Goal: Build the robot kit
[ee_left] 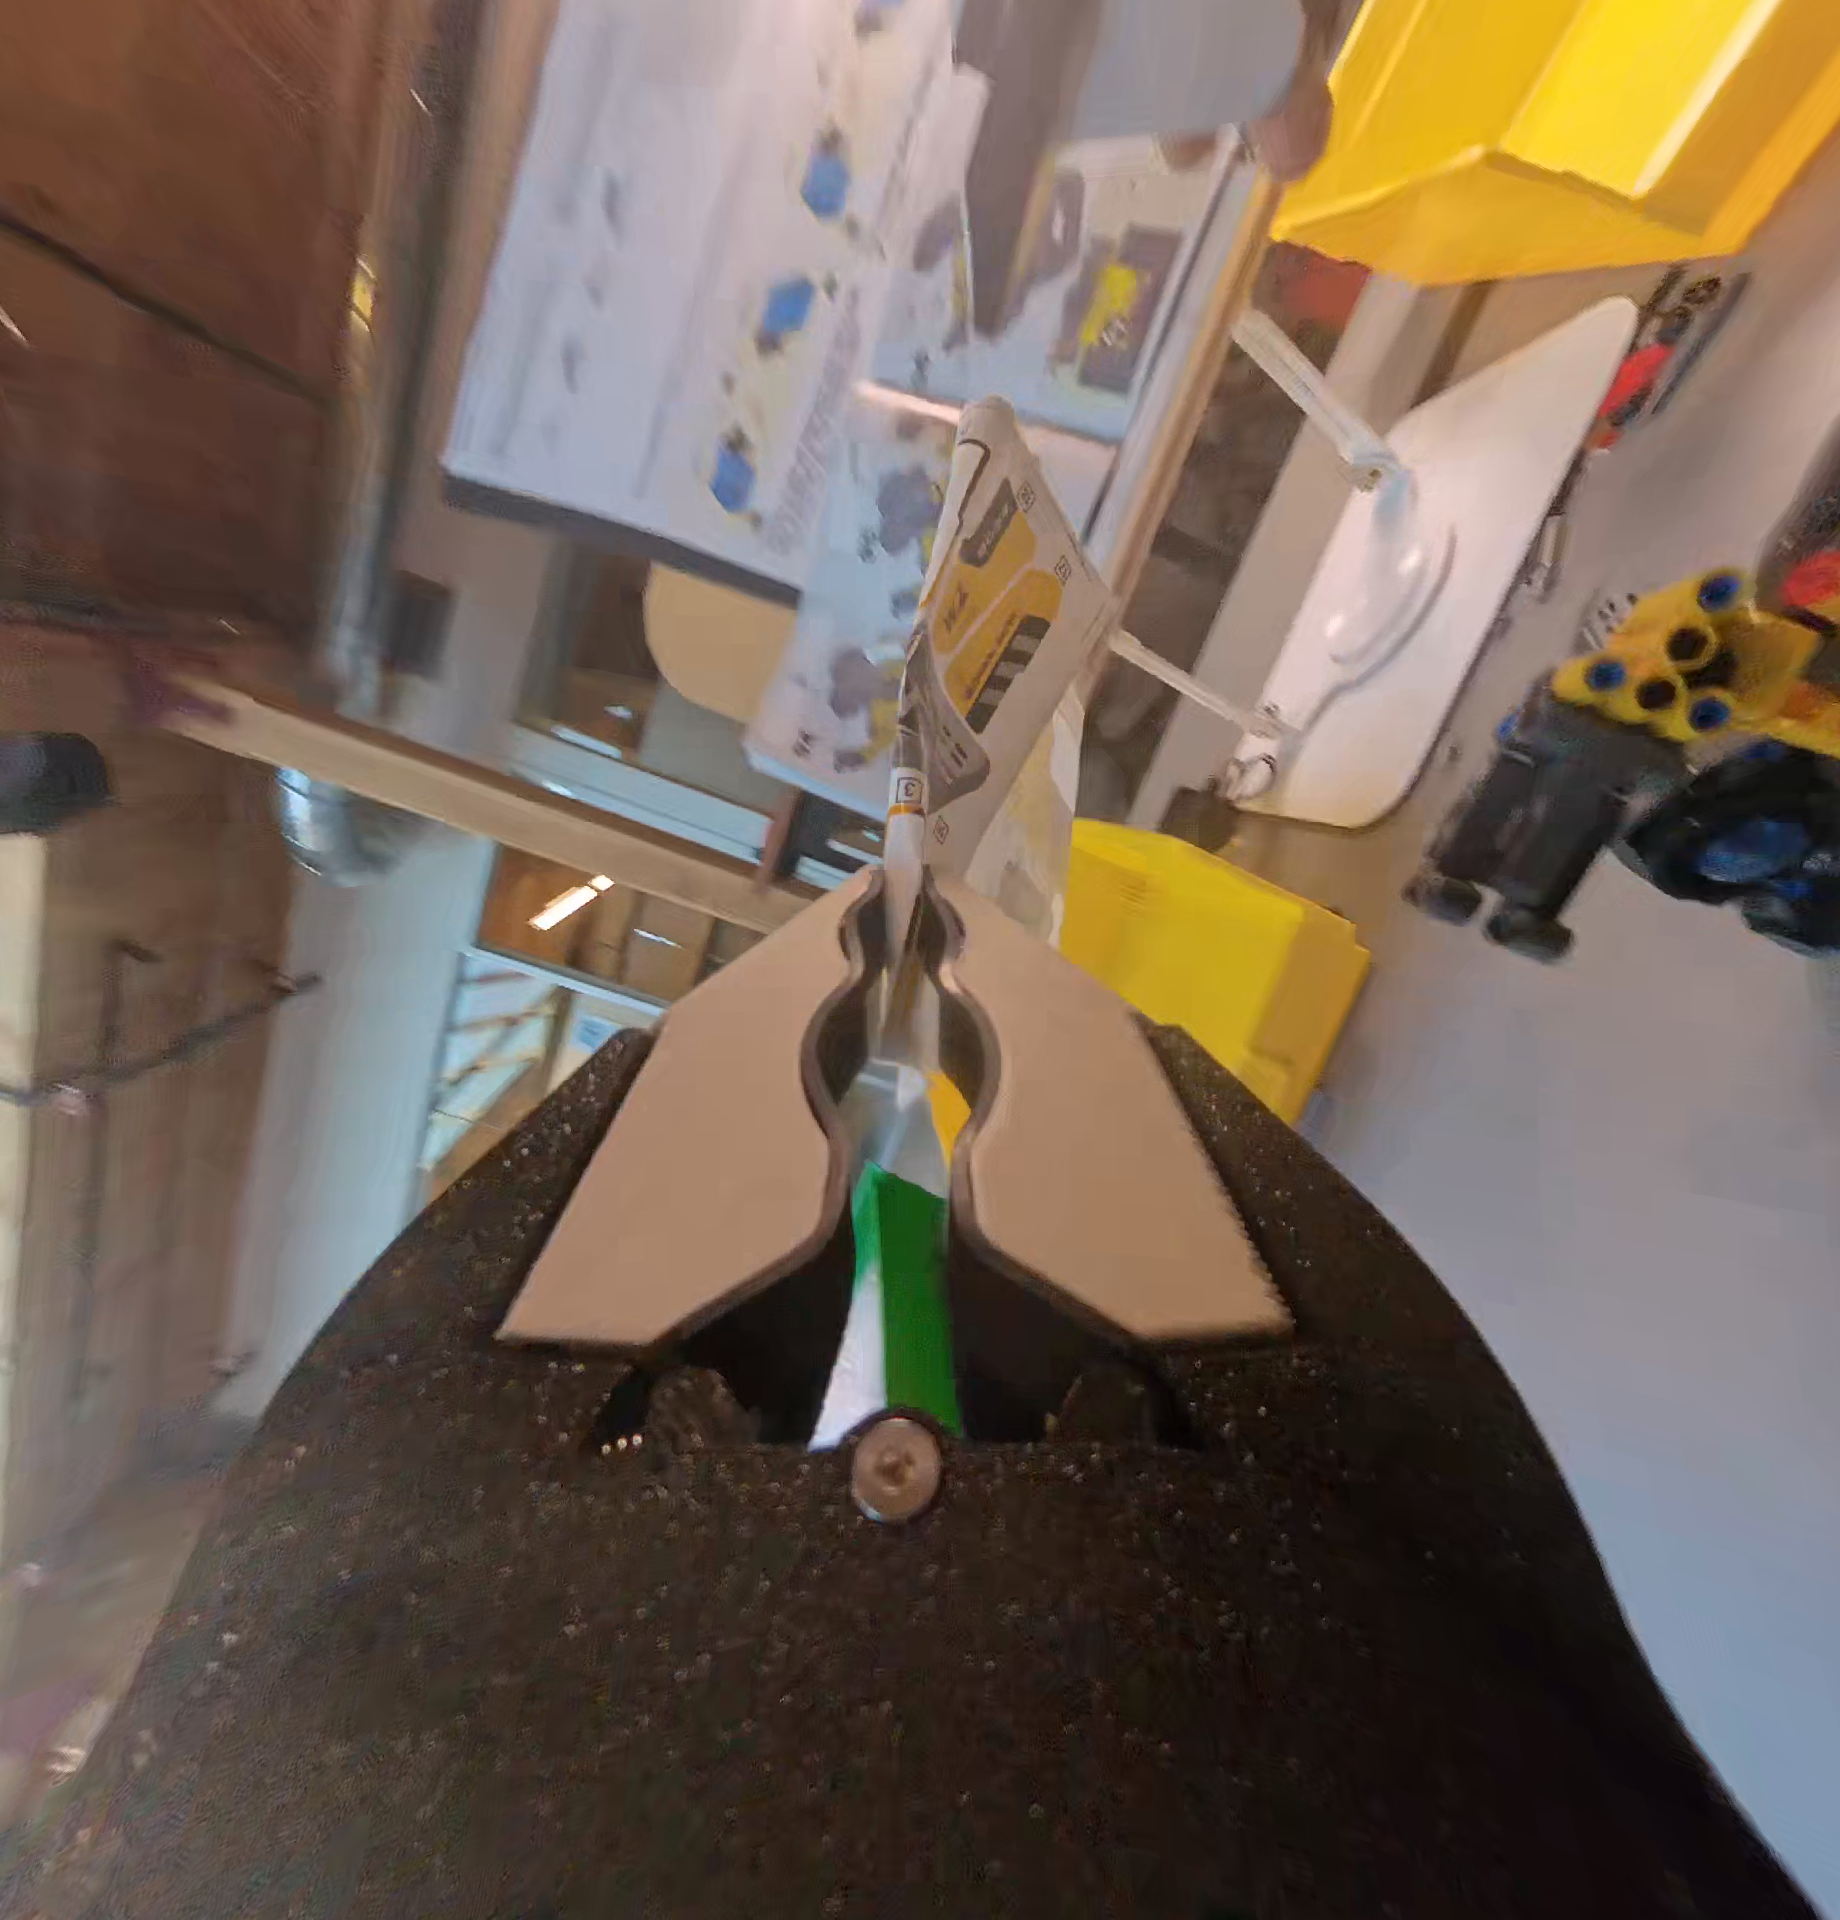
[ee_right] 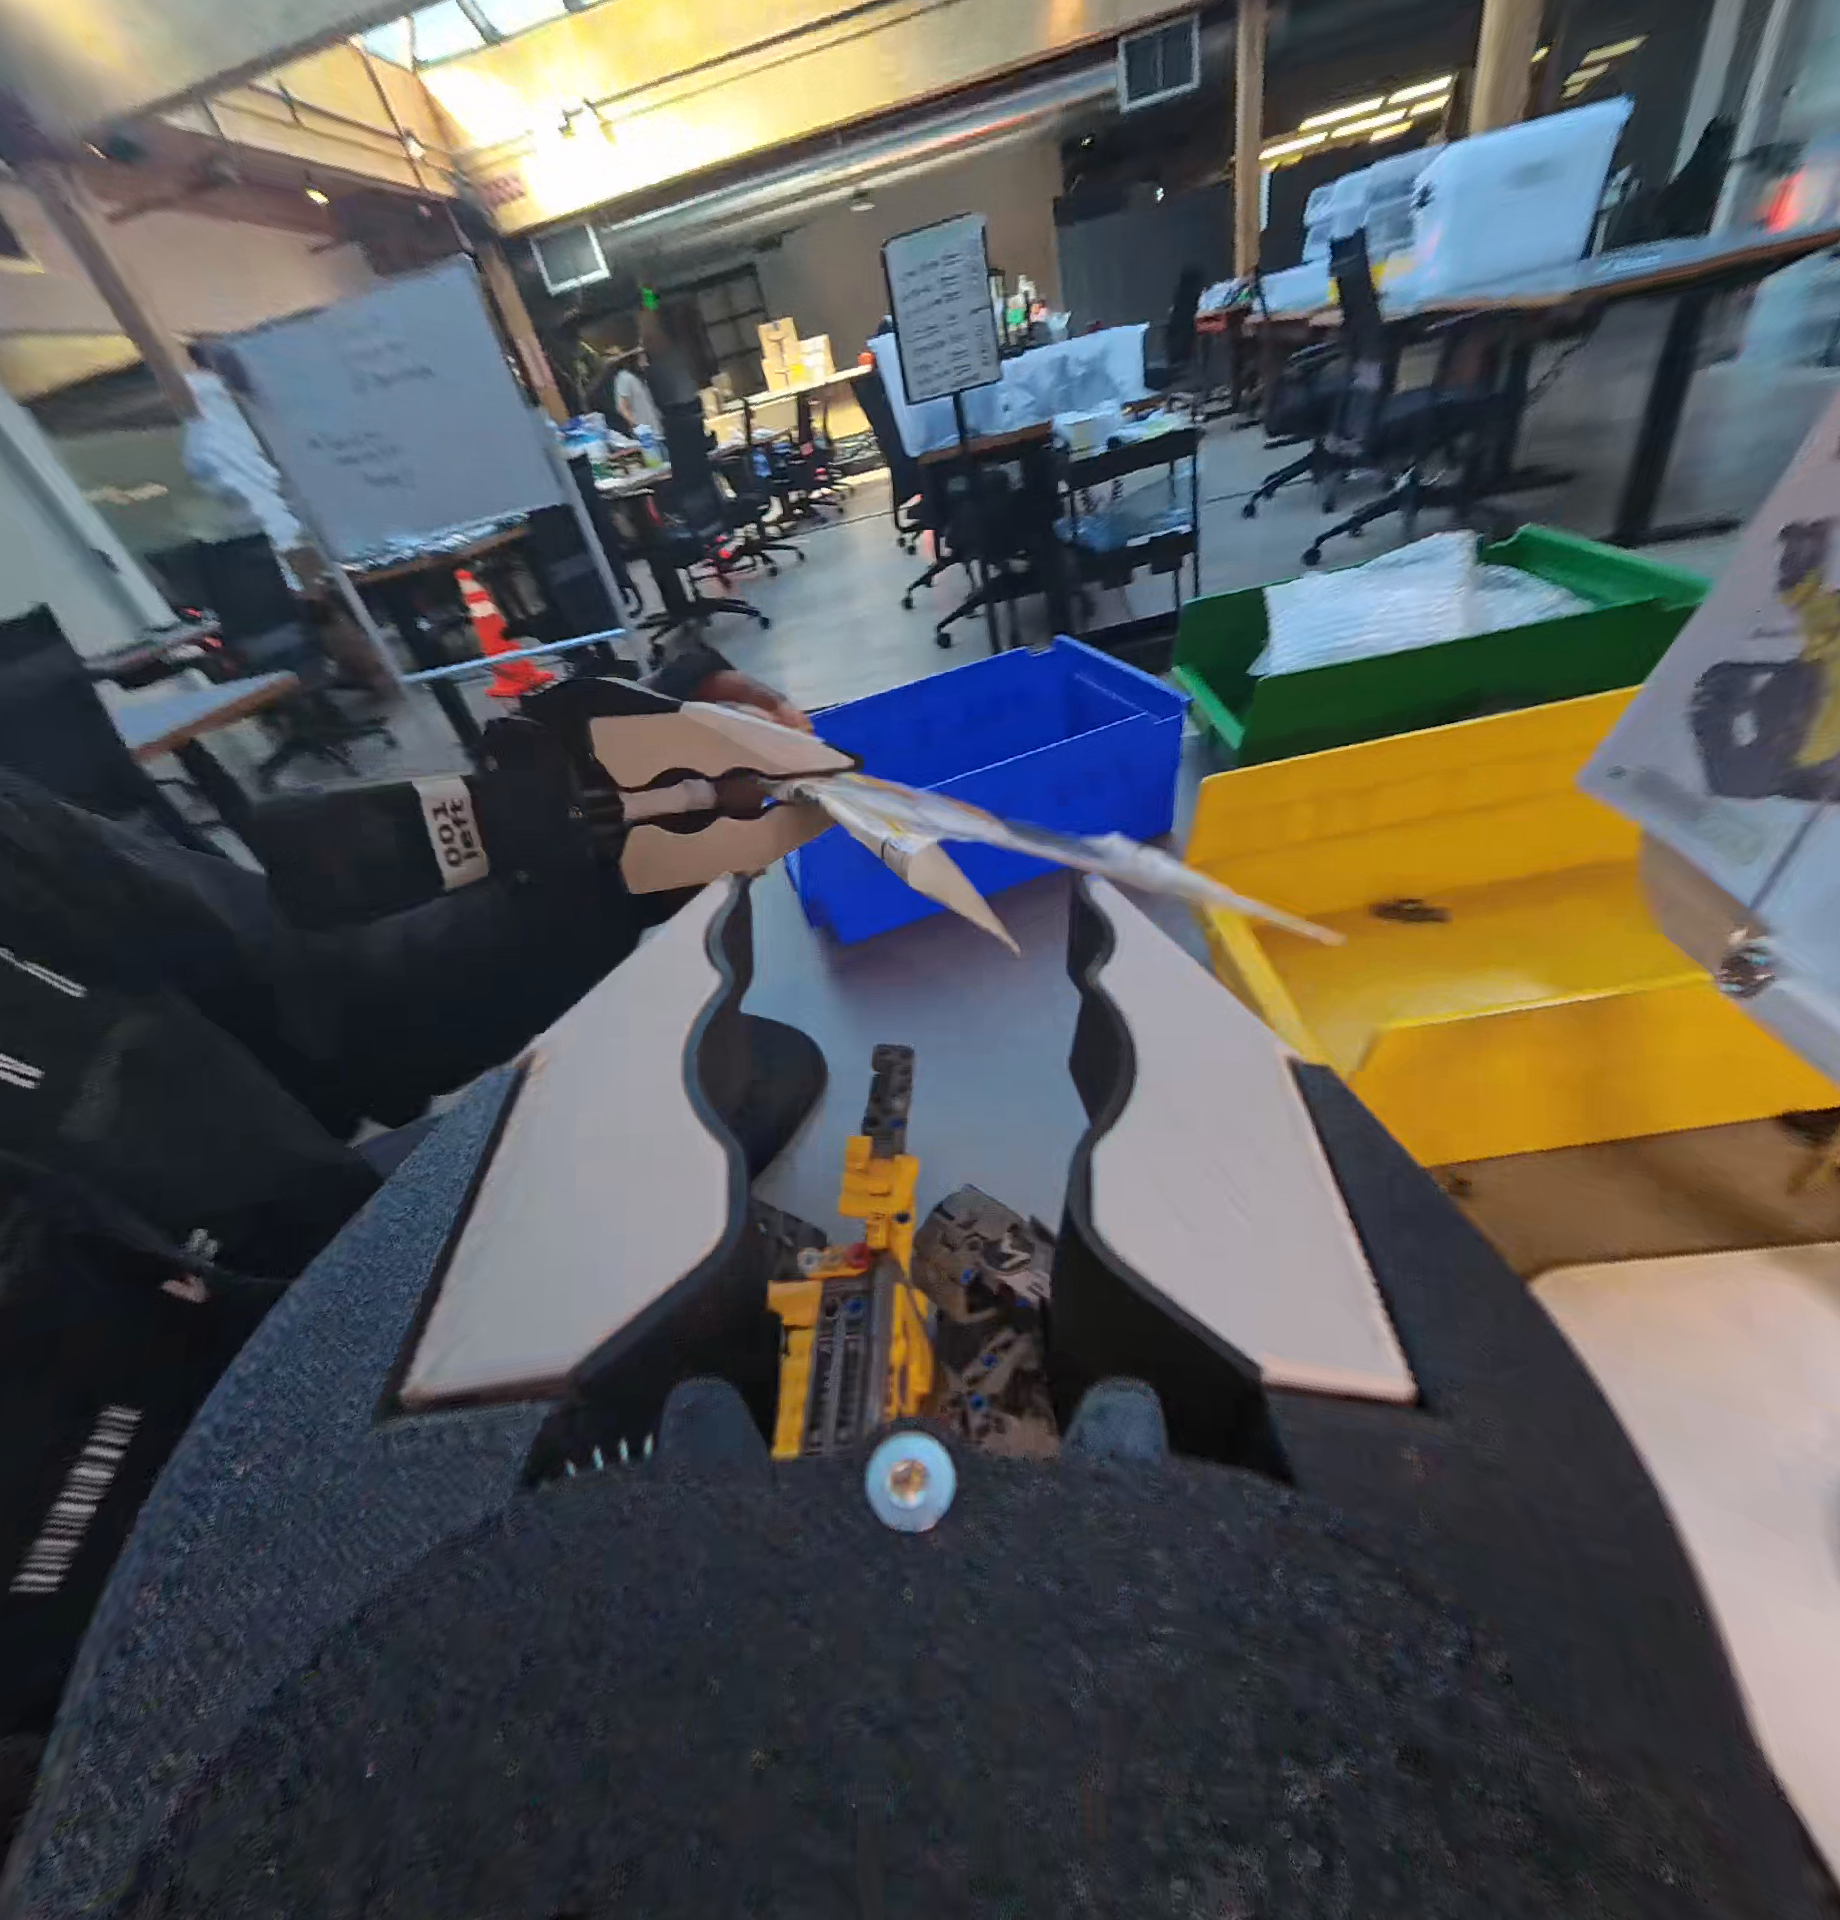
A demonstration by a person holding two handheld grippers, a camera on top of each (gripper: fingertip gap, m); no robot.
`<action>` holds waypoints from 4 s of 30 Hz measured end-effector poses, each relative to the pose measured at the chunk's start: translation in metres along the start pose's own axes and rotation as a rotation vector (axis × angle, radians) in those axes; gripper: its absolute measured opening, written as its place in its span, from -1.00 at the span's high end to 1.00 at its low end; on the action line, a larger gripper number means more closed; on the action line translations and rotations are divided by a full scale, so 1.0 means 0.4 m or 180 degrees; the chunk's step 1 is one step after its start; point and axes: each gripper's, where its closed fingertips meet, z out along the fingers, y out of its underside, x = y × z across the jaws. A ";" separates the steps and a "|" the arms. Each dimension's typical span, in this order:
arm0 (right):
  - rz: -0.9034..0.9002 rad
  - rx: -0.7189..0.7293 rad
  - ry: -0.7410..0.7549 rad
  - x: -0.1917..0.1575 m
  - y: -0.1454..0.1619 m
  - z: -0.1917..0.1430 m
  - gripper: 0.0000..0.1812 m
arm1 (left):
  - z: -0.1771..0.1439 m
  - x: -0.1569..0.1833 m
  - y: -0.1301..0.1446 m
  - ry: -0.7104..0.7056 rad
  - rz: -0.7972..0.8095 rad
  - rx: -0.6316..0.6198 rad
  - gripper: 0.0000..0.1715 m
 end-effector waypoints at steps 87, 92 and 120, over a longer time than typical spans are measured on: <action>-0.2926 -0.0873 0.1808 0.002 -0.049 -0.069 0.36 | 0.188 0.164 -0.116 0.3371 -0.2588 0.0187 1.00; -0.2719 -0.1587 0.1254 0.048 0.128 0.008 0.33 | 0.125 0.194 -0.195 0.3639 -0.2155 0.0555 1.00; -0.3498 -0.0618 0.1803 -0.247 -0.147 0.014 0.62 | -0.056 -0.170 -0.393 0.3136 -0.3190 0.2195 1.00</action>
